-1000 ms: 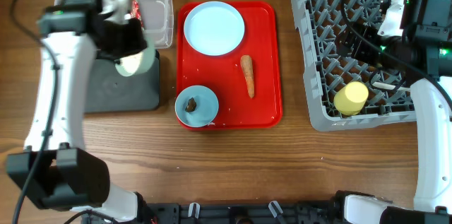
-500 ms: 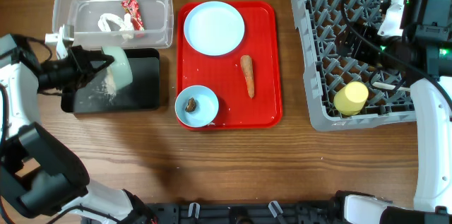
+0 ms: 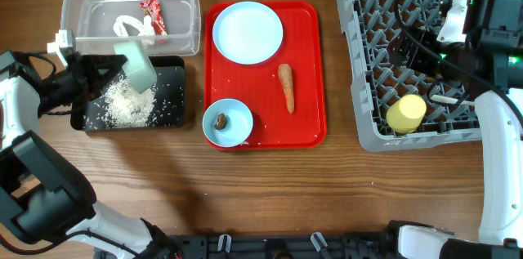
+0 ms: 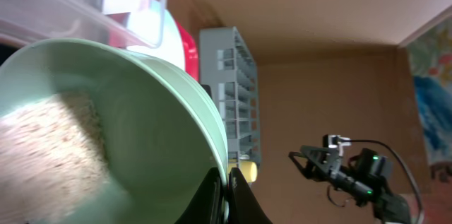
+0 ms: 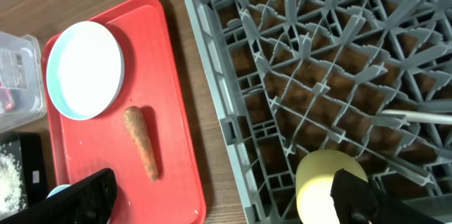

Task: Sort waste into correct bins and load items into the dishwasher rack
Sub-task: 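Tip the green bowl over the black tray to pour out the rice, then set the empty green bowl onto the blue plate with the left gripper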

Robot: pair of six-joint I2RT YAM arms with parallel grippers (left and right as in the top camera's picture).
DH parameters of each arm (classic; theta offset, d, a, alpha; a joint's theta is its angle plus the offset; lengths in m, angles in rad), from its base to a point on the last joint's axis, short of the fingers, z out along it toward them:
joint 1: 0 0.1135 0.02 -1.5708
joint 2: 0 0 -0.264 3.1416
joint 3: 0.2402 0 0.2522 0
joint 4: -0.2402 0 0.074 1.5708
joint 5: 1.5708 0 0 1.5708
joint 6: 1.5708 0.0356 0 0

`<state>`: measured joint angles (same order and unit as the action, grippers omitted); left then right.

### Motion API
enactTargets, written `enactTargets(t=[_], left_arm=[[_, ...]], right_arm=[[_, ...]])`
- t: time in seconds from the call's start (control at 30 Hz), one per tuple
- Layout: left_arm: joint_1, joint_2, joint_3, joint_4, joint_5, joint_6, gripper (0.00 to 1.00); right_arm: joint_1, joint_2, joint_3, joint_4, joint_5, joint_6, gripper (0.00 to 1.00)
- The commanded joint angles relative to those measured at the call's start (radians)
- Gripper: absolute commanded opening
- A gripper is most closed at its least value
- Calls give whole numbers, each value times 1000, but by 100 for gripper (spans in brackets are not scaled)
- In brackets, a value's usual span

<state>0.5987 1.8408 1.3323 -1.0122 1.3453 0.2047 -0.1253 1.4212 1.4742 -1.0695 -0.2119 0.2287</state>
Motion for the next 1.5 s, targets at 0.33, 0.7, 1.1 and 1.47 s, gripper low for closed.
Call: enactTargets(t=[0.33, 0.7, 1.1, 1.47], left_arm=[[58, 11, -5, -11, 232, -91, 4], [89, 11, -5, -42, 232, -90, 4], [-34, -105, 60, 123, 175, -256, 4], [-460, -253, 128, 558, -346, -485, 4]], right_arm=[[0, -5, -7, -8, 21, -23, 98], [0, -5, -7, -8, 32, -23, 98], [0, -5, -7, -9, 32, -20, 98], [0, -5, -7, -3, 32, -19, 99]])
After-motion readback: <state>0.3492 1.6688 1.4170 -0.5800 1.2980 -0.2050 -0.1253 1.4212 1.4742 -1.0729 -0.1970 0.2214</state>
